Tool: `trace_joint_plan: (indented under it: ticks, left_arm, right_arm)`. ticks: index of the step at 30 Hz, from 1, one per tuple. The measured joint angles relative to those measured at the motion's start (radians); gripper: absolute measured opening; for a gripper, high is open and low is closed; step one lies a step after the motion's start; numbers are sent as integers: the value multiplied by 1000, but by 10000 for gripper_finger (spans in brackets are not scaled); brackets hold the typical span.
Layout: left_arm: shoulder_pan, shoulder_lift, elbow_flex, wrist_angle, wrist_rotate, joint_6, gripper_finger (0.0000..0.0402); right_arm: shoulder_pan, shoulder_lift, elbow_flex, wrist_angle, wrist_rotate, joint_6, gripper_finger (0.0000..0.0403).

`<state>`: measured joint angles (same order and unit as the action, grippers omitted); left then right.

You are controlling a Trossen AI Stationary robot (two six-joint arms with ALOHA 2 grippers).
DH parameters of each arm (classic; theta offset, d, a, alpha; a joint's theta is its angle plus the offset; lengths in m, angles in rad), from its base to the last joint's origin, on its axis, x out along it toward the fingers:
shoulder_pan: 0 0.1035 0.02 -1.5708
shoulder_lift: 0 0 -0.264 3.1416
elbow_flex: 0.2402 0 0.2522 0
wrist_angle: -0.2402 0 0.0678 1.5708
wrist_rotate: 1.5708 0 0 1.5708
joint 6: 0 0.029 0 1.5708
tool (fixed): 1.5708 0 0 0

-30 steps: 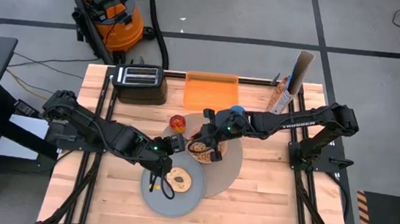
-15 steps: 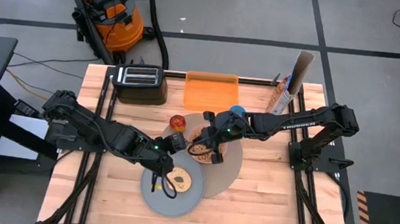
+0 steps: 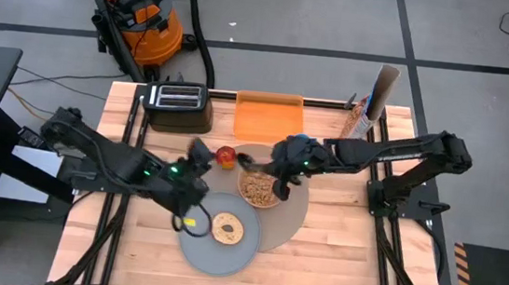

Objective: Arrange a breakfast setting
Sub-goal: Put the black spoon on the gray placemat to the right of the pink bowl

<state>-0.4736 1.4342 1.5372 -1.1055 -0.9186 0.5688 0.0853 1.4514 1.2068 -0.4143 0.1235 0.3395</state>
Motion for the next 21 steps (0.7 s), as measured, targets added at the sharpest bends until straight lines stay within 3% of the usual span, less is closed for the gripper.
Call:
trace_joint_plan:
  ticks: [3, 9, 15, 21]
  left_arm:
    - [0, -63, 0, -38, -11, -178, 223]
    - [20, -160, 0, -55, -32, -535, 220]
    - [63, -207, 0, -52, -32, -788, 212]
    - [72, -214, 0, -52, -20, -847, 211]
  right_arm:
    - [35, -19, 0, -110, 92, 229, 23]
    - [155, -5, 0, -366, 306, 880, 23]
    - [301, 69, 0, -525, 373, 1390, 23]
    - [384, 147, 0, -646, 371, 1688, 23]
